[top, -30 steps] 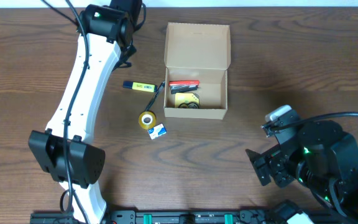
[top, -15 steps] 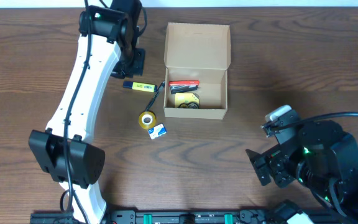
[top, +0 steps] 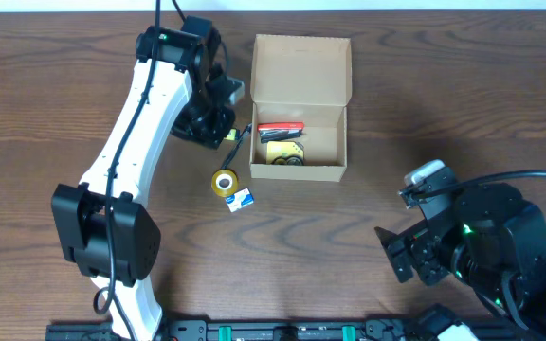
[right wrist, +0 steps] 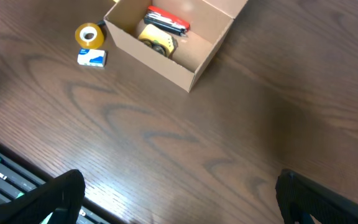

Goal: Pack container
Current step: 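Move the left gripper down over the yellow tape roll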

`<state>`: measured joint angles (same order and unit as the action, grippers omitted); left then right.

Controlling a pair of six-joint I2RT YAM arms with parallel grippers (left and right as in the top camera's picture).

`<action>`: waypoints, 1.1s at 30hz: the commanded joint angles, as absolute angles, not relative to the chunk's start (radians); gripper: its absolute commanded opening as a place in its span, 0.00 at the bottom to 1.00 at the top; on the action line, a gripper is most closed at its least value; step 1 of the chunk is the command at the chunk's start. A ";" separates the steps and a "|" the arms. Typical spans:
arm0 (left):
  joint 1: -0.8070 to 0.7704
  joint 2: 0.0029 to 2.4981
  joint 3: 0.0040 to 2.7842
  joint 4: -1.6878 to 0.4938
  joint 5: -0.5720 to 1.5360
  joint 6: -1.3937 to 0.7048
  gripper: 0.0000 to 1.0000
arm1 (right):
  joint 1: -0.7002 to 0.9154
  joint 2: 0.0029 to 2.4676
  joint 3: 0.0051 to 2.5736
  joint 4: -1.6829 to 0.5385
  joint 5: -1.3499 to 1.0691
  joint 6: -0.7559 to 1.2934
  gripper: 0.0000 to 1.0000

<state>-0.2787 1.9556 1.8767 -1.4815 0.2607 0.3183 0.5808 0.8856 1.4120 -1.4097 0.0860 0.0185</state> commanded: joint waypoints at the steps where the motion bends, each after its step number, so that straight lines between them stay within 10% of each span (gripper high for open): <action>1: -0.262 1.927 1.856 -1.485 0.464 0.481 0.06 | 0.564 0.884 1.411 -1.410 0.097 0.033 0.99; 21: -0.295 1.485 1.171 -1.026 0.150 0.250 0.06 | 0.564 0.884 1.411 -1.410 0.097 0.033 0.99; 24: -0.295 1.523 1.138 -0.981 0.153 0.218 0.34 | 0.564 0.884 1.411 -1.410 0.097 0.033 0.99; 33: -0.295 1.641 1.134 -0.902 0.164 0.206 0.53 | 0.564 0.884 1.411 -1.410 0.097 0.033 0.99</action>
<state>-0.2928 1.6157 1.1389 -0.9119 0.1719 0.2230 0.5808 0.8852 1.4113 -1.4101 0.0864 0.0185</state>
